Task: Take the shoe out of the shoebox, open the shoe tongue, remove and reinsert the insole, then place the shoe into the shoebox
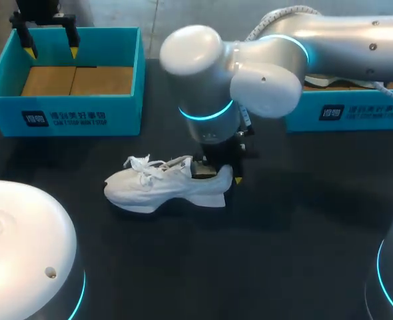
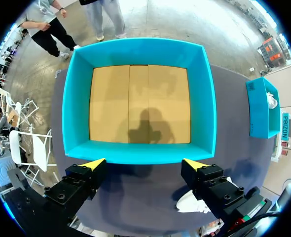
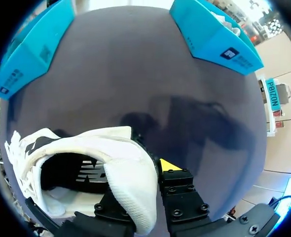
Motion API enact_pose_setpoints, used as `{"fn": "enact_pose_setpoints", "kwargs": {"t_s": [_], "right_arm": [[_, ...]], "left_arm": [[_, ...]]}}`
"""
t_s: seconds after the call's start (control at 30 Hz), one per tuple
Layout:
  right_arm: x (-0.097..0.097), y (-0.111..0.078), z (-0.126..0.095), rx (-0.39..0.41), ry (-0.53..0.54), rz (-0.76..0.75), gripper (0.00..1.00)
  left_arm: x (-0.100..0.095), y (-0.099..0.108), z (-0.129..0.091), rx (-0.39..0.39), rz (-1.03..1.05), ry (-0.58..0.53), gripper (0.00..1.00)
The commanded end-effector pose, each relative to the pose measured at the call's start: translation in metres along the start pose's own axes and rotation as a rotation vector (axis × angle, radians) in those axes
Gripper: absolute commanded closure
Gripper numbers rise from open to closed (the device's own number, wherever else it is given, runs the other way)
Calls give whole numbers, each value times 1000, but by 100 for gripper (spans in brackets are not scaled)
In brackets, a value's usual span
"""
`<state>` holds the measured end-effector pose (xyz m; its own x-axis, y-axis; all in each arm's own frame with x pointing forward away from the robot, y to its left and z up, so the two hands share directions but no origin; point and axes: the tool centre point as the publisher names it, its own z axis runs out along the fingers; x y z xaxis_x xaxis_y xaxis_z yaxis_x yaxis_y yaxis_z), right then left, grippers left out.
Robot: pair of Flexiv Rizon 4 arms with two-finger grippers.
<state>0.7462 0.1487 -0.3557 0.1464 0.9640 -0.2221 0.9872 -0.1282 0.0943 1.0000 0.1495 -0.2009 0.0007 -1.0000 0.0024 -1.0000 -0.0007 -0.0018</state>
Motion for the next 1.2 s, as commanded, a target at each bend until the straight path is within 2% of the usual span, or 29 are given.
{"fn": "enact_pose_setpoints", "kwargs": {"t_s": [0.03, 0.1, 0.7, 0.73, 0.8, 0.83, 0.87, 1.2], "right_arm": [[2, 0, 7, -10, -4, -1, 100], [1, 1, 8, -28, -1, -18, 100], [-11, 5, 37, -22, -27, 9, 100], [-12, 5, 37, -20, -28, 10, 96], [-14, 5, 37, -15, -28, 19, 44], [-15, 5, 36, -17, -30, 25, 9], [-16, 5, 36, -19, -35, 37, 2], [-19, 0, 17, -12, 19, 36, 0]], "left_arm": [[0, 0, 0, -1, 0, -1, 0], [0, 0, 0, -1, 0, -1, 0], [0, 0, 0, -1, 0, -1, 0], [0, 0, 0, -1, 0, -1, 0], [0, 0, 0, -1, 0, -1, 0], [0, 0, 0, -1, 0, -1, 0], [0, 0, 0, -1, 0, -1, 0], [0, 0, 0, -1, 0, -1, 0]]}}
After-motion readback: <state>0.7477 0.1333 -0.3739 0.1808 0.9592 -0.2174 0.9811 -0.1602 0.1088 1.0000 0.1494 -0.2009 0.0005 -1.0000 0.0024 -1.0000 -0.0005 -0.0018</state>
